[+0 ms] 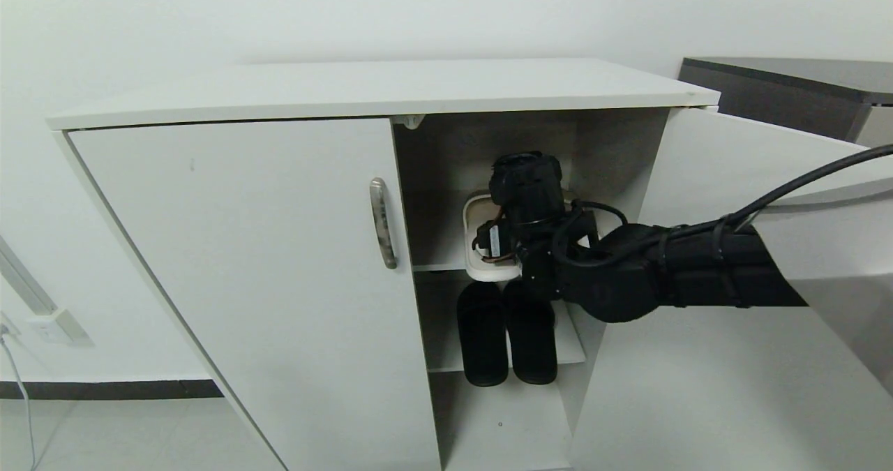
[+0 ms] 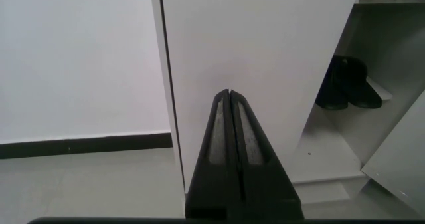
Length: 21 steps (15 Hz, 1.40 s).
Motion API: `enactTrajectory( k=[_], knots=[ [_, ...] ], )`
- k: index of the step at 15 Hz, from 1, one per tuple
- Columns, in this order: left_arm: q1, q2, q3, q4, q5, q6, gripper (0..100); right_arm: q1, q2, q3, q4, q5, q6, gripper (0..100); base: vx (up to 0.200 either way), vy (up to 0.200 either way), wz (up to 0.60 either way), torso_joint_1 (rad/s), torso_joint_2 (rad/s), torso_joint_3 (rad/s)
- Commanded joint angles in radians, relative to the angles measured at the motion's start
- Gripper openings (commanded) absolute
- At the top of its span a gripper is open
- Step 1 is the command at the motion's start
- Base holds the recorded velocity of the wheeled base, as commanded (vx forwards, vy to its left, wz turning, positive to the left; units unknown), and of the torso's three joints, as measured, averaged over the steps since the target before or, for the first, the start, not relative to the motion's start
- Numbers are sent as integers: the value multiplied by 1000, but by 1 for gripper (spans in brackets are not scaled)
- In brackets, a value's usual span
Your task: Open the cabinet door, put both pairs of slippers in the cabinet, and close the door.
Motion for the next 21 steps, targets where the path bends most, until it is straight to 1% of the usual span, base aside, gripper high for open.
enactTrajectory(
  k=[1,3,4,7,8,11,12,15,21],
  knots=[
    [0,1,0,0,1,-1,0,27,-98,94,-24,-2,11,100,0,0,0,0,0,0],
    [0,1,0,0,1,-1,0,35,-136,164,-58,1,16,100,0,0,0,0,0,0],
    [0,1,0,0,1,-1,0,53,-179,240,-104,9,16,100,0,0,0,0,0,0],
    [0,1,0,0,1,0,0,103,-268,384,-188,17,14,100,0,0,0,0,0,0],
    [0,1,0,0,1,-1,0,122,-305,453,-219,31,16,100,0,0,0,0,0,0],
    [0,1,0,0,1,0,0,139,-353,606,-328,69,14,100,0,0,0,0,0,0],
    [0,1,0,0,-1,0,0,139,-350,631,-366,70,14,0,0,0,0,0,0,0],
    [0,1,0,0,-2,5,0,144,-339,658,-414,75,14,0,0,0,0,0,0,0],
    [0,1,0,0,-4,3,0,150,-340,657,-421,69,13,0,0,0,0,0,0,0]
  ],
)
